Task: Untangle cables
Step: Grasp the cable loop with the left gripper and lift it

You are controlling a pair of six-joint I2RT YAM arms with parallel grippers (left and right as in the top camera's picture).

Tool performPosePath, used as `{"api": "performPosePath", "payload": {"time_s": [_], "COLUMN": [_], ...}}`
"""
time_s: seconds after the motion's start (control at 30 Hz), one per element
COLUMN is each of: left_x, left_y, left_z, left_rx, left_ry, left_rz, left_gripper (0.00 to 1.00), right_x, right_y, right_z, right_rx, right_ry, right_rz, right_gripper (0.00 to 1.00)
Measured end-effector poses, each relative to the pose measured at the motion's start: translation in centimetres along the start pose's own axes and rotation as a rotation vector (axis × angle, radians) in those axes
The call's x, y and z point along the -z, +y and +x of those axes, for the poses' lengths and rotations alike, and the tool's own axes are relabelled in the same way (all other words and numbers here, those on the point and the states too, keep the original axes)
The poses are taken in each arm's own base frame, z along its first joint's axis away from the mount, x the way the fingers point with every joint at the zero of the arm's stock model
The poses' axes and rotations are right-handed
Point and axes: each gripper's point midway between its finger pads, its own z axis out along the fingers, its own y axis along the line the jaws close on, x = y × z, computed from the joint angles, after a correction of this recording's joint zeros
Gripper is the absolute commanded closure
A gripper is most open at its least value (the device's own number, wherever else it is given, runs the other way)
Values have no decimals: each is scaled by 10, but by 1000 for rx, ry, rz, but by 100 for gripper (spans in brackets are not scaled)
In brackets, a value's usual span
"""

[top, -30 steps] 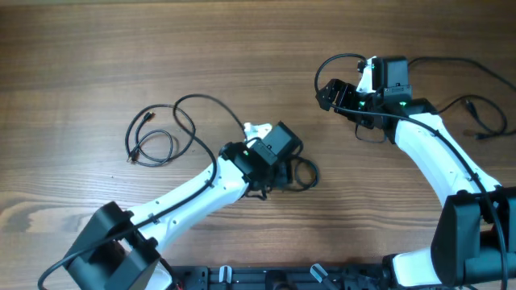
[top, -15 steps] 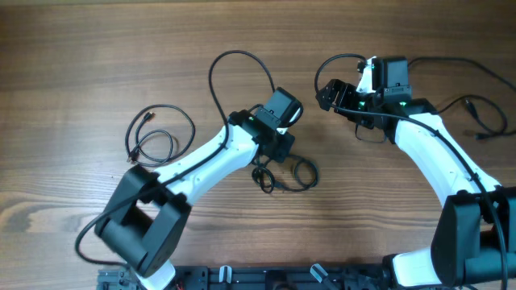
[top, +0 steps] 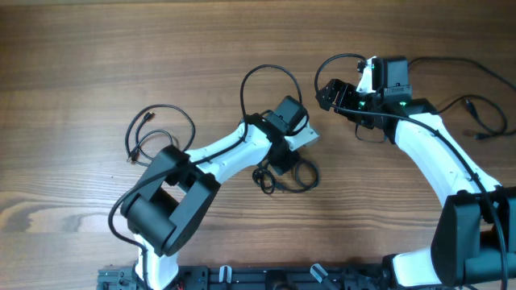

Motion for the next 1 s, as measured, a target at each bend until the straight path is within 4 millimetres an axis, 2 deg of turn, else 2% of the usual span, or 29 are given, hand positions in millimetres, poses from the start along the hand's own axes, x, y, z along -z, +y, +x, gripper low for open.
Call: {"api": "performPosePath", "payload": {"time_s": [0.1,0.2,0.27,0.33,0.37,0.4,0.47,0.57,0.63,0.67,0.7,0.73,0.77,0.8,0.87,1.0], "left_x": [-2,0,5,22,40,59,81,92,91,90,90,93,98,108,117,136], "left_y": [2,7,17,23,25,25,22,16,13,3,-1,-4,-4,2,1,-9], "left_z": [-2,-1,2,-1,-7,-15,-25,-30,-30,-24,-21,-20,-19,-21,-21,-19], "left_rx": [7,84,132,153,161,159,149,106,79,43,36,35,39,48,1,-112], "left_ry": [-5,8,13,-13,-48,-98,-155,-188,-183,-162,-154,-154,-165,-195,-231,-342], "left_rz": [-9,-65,-115,-138,-149,-159,-156,-136,-118,-66,-41,-14,-1,10,87,301], "left_gripper": [96,96,96,96,96,96,96,96,96,96,96,96,96,96,96,96], "right_x": [0,0,0,0,0,1,5,19,38,51,56,63,67,70,74,71], "right_y": [0,0,0,-5,-8,-5,6,21,26,25,22,16,9,6,11,39], "right_z": [0,0,0,11,16,17,20,22,16,20,20,30,39,45,59,89], "right_rx": [0,0,-9,-46,-50,-33,25,56,99,111,120,115,116,150,202,347], "right_ry": [0,0,1,44,65,74,111,157,157,175,176,209,232,238,273,348], "right_rz": [0,0,0,22,30,5,-93,-282,-442,-520,-545,-555,-553,-559,-587,-651], "right_gripper": [0,0,0,0,0,0,0,1,4,8,15,27,37,43,44,44]}}
